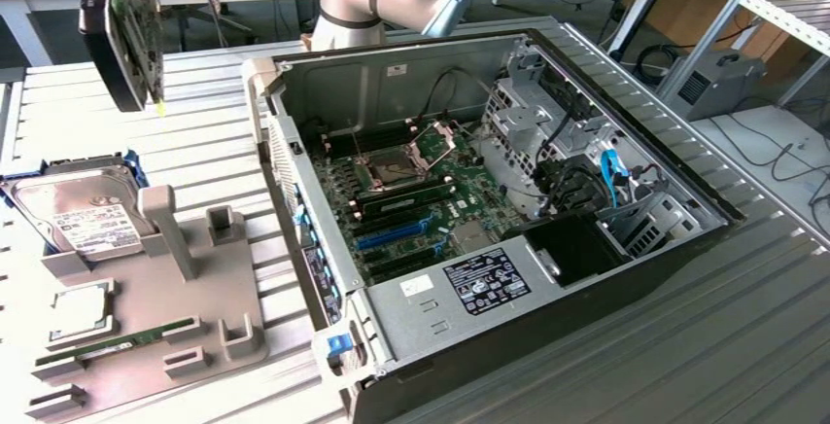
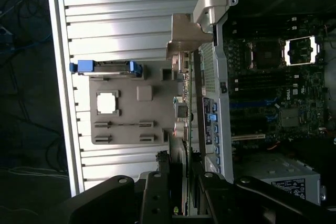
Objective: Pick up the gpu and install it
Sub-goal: 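Pick up the gpu and move the gpu toward the slot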
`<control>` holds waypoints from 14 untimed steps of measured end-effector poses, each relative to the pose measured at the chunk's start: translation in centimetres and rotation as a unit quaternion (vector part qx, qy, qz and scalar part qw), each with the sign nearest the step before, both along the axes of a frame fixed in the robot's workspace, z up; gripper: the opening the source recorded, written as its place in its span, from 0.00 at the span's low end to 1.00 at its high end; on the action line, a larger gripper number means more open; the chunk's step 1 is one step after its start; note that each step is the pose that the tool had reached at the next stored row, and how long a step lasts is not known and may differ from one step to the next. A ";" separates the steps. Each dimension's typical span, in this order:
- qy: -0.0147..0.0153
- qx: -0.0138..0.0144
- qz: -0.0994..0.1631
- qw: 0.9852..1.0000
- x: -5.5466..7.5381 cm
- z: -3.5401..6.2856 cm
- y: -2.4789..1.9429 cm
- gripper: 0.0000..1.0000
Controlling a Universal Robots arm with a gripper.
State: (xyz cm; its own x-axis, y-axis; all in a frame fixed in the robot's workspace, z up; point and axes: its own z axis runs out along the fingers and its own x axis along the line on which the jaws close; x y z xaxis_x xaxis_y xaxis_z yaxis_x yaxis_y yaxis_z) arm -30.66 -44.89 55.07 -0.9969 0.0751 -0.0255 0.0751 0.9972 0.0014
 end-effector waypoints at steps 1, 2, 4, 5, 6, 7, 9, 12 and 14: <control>0.000 0.000 0.000 1.000 0.0 0.08 0.00 0.26; 0.000 0.000 0.000 1.000 0.0 0.15 0.00 0.26; 0.000 0.000 0.000 1.000 0.0 0.37 0.00 0.26; 0.000 0.000 0.000 1.000 0.0 0.45 0.00 0.26; 0.000 0.000 0.000 1.000 0.0 0.53 0.00 0.26; 0.000 0.000 0.000 1.000 0.0 0.59 0.00 0.26; 0.000 0.000 0.000 1.000 0.0 0.75 0.00 0.26; 0.000 0.000 0.000 1.000 0.0 0.98 0.00 0.26; 0.000 0.000 0.000 1.000 0.0 1.00 0.00 0.26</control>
